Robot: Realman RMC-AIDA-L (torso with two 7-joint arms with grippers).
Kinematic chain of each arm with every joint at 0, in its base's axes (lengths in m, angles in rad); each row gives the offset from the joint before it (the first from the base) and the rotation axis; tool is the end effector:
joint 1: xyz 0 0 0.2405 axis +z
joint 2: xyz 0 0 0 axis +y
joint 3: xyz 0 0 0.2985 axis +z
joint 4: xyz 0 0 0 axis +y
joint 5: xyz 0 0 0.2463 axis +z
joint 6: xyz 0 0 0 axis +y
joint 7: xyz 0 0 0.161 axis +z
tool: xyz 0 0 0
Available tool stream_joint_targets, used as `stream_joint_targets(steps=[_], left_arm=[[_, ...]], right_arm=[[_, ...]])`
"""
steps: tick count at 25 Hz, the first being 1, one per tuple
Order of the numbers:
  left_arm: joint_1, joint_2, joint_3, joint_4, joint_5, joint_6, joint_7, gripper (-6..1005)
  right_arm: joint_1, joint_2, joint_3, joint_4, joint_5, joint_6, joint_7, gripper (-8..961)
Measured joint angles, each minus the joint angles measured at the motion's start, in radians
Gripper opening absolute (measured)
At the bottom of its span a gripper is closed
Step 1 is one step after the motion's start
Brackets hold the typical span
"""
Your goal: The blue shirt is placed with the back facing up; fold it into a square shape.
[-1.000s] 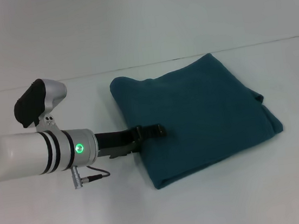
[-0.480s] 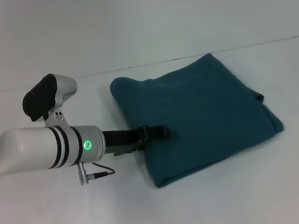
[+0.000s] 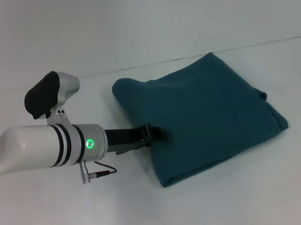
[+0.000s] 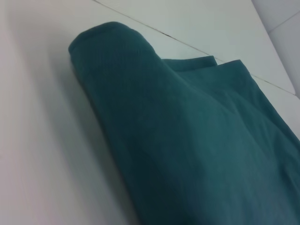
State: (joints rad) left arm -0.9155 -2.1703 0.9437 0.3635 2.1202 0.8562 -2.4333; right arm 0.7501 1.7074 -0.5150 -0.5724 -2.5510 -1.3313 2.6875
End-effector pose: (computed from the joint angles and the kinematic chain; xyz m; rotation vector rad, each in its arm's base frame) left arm -0.2209 0.4746 -0.1637 -2.2311 -1.7353 -0.3969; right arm 0.3736 0.4819 0.1539 -1.7448 1.8805 0.2828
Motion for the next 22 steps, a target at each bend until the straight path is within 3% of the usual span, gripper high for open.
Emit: stream_joint_targets(steps=[7,12,16,22], left_arm=[[0.004,0.0,0.0,0.0,-0.002,0.008,-0.001,377],[0.009,0.0,-0.003,0.009,-0.003,0.028,-0.001,136],[0.057,0.0,-0.008,0.066,-0.009,0.094,-0.014,81],[0.197,0.018,-0.002,0.225,0.001,0.244,-0.064,53]], right_arm=[[0.0,0.009,0.006,-0.006,0.0,-0.004,0.0,929],[0.0,0.009,0.008,-0.007,0.001,-0.005,0.0,930],[0.0,0.009,0.008,-0.007,0.002,-0.006,0.0,930],[-0.002,0.017,0.002,-0.003,0.002,-0.004,0.0,930]])
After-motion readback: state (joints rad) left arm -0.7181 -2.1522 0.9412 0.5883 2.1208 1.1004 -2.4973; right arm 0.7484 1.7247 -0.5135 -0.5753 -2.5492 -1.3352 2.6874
